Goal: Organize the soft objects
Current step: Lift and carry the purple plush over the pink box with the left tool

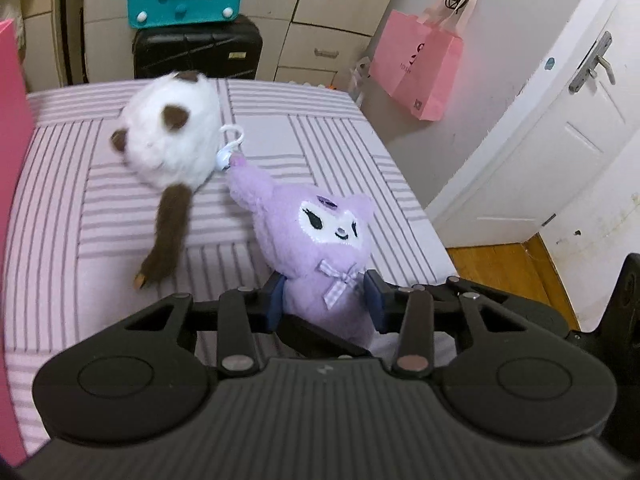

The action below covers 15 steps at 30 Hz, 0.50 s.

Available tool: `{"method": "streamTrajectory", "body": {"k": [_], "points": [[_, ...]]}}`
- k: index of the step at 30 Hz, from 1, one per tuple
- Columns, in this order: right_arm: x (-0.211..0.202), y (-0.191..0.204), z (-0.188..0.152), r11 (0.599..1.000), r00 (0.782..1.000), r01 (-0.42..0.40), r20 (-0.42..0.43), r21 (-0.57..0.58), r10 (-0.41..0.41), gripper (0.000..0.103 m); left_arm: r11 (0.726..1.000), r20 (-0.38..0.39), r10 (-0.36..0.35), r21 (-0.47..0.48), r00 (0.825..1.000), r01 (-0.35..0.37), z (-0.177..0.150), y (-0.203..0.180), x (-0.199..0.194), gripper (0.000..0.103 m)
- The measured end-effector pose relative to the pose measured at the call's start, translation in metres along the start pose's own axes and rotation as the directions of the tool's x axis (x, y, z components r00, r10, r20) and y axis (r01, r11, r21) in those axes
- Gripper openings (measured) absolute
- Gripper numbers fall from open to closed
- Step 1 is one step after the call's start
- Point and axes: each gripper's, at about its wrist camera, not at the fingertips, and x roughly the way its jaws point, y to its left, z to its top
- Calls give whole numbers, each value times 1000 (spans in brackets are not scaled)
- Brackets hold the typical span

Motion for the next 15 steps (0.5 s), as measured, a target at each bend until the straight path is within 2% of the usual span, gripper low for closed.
{"method": "streamTrajectory", "body": {"k": [5, 11, 15], "points": [[-10, 25, -6, 999, 1000, -4, -14, -45, 4, 54, 1000, -26, -16, -5, 1000, 16, -11, 9, -25, 40], [-33, 49, -9, 996, 998, -47, -39, -71, 44, 54, 999, -54, -12, 30, 998, 14, -24, 9, -61, 40], [-49, 69, -8, 989, 994, -91, -77, -115, 83, 54, 997, -38, -38, 69, 999, 40, -36, 9, -99, 40]]}}
